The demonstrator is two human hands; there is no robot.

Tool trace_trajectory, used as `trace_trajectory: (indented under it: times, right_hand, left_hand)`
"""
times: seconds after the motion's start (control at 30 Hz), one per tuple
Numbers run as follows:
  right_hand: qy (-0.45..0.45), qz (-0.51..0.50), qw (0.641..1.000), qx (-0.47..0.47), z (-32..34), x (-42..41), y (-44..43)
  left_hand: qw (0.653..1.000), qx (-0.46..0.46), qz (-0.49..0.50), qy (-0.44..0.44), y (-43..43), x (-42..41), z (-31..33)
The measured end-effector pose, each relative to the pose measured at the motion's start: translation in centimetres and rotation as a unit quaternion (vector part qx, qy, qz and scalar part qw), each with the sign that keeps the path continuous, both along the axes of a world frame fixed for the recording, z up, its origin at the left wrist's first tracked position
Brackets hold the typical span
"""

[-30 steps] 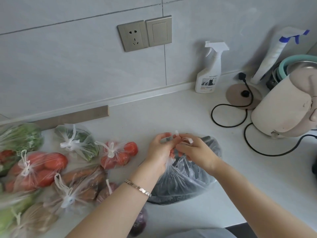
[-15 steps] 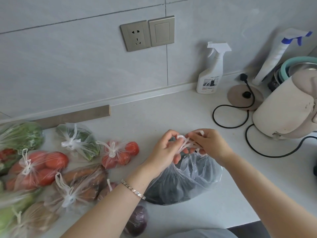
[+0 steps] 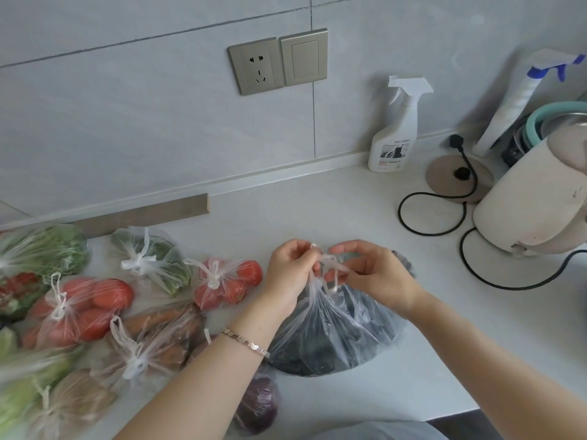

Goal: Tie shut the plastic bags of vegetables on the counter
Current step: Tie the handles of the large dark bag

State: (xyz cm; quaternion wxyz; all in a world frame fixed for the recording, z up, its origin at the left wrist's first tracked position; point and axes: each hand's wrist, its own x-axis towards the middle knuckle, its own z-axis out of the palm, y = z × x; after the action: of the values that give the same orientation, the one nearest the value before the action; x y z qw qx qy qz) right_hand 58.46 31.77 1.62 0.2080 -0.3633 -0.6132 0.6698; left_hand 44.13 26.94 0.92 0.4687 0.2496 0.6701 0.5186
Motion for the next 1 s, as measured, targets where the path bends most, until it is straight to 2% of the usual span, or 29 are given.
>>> trace_trajectory:
  times: [0.07, 0.1, 0.17, 0.23, 0.3, 0.33, 0.37, 0.4, 0.43, 0.47, 0.53, 0.63, 0.7, 0.73, 0.8, 0.87, 0.93, 1.0]
  right_hand:
    - [0.055, -0.016, 0.998, 0.03, -0.2, -0.1, -0.2]
    - [0.055, -0.035, 0.997, 0.049, -0.4, -0.2, -0.2]
    - [0.022, -0.078, 0.991, 0.104, -0.5, -0.4, -0.2]
    - [-0.037, -0.09, 0.977, 0.189, -0.5, -0.5, -0.1]
    - [-0.095, -0.08, 0.957, 0.262, 0.0, -0.6, 0.1]
    - [-0.106, -0.088, 0.952, 0.274, 0.0, -0.5, 0.1]
    - [-0.106, -0.109, 0.953, 0.26, -0.1, -0.4, 0.0]
    - [-0.1, -0.139, 0.959, 0.227, -0.4, -0.2, 0.0]
    - [-0.107, -0.167, 0.963, 0.182, -0.9, 0.2, 0.0]
    - [-0.129, -0.197, 0.963, 0.133, -1.7, 0.7, 0.0]
    - [-0.205, -0.245, 0.946, 0.055, -3.7, 2.5, 0.1]
    - [-0.315, -0.276, 0.908, -0.006, -7.0, 5.8, 0.0]
    - [-0.346, -0.299, 0.887, -0.068, -8.7, 6.9, -0.3]
    - [-0.339, -0.321, 0.877, -0.109, -9.2, 6.8, -0.3]
    - [-0.289, -0.371, 0.865, -0.173, -9.0, 6.3, -0.1]
    - [-0.19, -0.393, 0.882, -0.177, -7.9, 5.7, 0.5]
    - [-0.076, -0.343, 0.925, -0.141, -6.1, 4.7, 1.0]
    - [0.045, -0.256, 0.952, -0.16, -4.7, 3.4, 1.1]
  left_hand:
    - [0.998, -0.009, 0.007, -0.068, 0.2, -0.1, 0.1]
    - [0.995, -0.013, 0.008, -0.101, 0.3, -0.1, 0.1]
    - [0.991, -0.023, 0.003, -0.129, 0.3, -0.1, 0.2]
    - [0.992, -0.038, -0.001, -0.119, 0.4, -0.1, 0.4]
    - [0.999, -0.043, -0.008, -0.032, 0.5, -0.2, 0.7]
    - [0.996, -0.035, -0.019, 0.074, 0.5, -0.5, 0.6]
    - [0.977, -0.014, -0.036, 0.21, 0.5, -0.9, 0.5]
    - [0.94, 0.013, -0.058, 0.335, 0.4, -1.4, 0.3]
    - [0.902, 0.038, -0.08, 0.422, 0.2, -1.9, -0.1]
    - [0.876, 0.049, -0.101, 0.469, -0.1, -2.5, -0.6]
    - [0.855, 0.019, -0.118, 0.505, -1.0, -4.4, -2.3]
    - [0.84, -0.09, -0.143, 0.515, -3.3, -6.9, -5.5]
    - [0.82, -0.164, -0.166, 0.523, -4.7, -6.8, -7.1]
    - [0.824, -0.186, -0.158, 0.512, -4.9, -6.5, -7.7]
    - [0.855, -0.203, -0.112, 0.463, -4.6, -5.8, -8.1]
    - [0.903, -0.171, -0.034, 0.394, -3.5, -5.1, -7.5]
    - [0.961, -0.127, 0.043, 0.244, -1.9, -3.7, -5.9]
    - [0.994, -0.067, 0.082, 0.007, -0.4, -1.7, -4.2]
